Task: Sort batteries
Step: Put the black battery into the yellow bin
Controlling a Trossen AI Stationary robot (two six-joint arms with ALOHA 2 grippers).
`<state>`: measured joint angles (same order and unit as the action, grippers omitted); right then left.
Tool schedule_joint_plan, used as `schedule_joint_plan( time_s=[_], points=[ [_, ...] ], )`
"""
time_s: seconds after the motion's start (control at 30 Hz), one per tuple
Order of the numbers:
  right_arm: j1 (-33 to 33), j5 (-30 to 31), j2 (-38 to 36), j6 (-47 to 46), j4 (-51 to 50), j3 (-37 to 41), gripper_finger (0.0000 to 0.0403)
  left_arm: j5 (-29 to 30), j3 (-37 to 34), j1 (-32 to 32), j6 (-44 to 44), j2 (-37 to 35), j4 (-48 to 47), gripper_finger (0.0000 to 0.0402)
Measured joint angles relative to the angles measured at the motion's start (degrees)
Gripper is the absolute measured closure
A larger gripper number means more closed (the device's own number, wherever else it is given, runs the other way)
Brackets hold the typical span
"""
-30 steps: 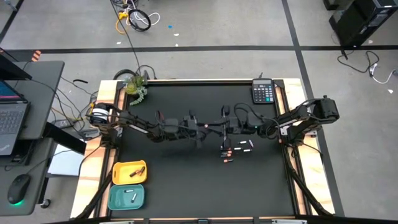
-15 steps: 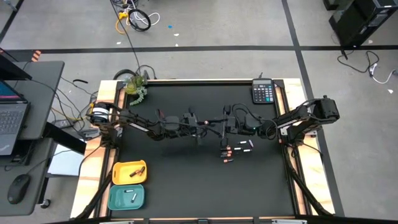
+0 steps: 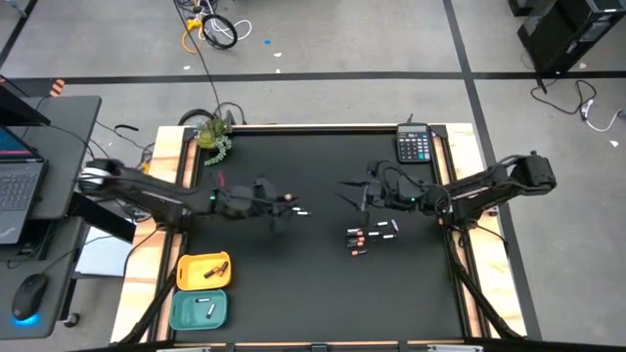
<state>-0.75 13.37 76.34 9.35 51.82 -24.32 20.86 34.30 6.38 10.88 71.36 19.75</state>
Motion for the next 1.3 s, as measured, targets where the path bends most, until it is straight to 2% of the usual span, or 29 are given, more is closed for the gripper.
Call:
schedule_joint_plan(
  time_s=[0.1,0.23,0.4,0.63,0.77,0.93,1.03,1.13,1.3],
  points=[
    [-0.55,0.94,1.90,-0.89,3.08,2.80,0.0243,0.05,2.13,3.56,8.85,-6.22,-20.15,0.0349],
    [-1.01,2.53,6.29,-3.44,10.65,6.49,0.0245,-1.85,6.81,9.69,22.93,-11.04,-44.02,0.0349],
    [-0.99,7.41,10.40,-1.59,19.05,8.51,0.0245,-7.67,10.38,18.83,41.19,-12.38,-62.17,0.0349],
    [-2.57,9.58,12.52,10.69,34.94,7.61,0.0245,-10.22,10.69,29.35,59.17,-12.38,-64.68,0.0349],
    [-4.82,7.58,12.55,14.47,35.88,5.91,0.0247,-10.74,10.69,35.22,70.12,-12.36,-65.07,0.0349],
    [-7.11,3.77,12.61,14.64,34.66,4.66,0.0255,-10.38,9.75,42.10,86.43,-11.22,-67.53,0.0343],
    [-7.47,2.63,12.61,14.64,34.70,4.66,0.0263,-13.09,8.15,45.44,94.69,-9.62,-67.60,0.0331],
    [-7.61,1.55,12.61,14.64,34.73,4.66,0.0270,-16.39,6.75,47.80,99.73,-7.70,-67.55,0.0326],
    [-7.59,1.30,12.61,14.62,34.76,4.66,0.0277,-15.88,6.60,48.89,100.80,-5.88,-67.38,0.0328]
  ],
)
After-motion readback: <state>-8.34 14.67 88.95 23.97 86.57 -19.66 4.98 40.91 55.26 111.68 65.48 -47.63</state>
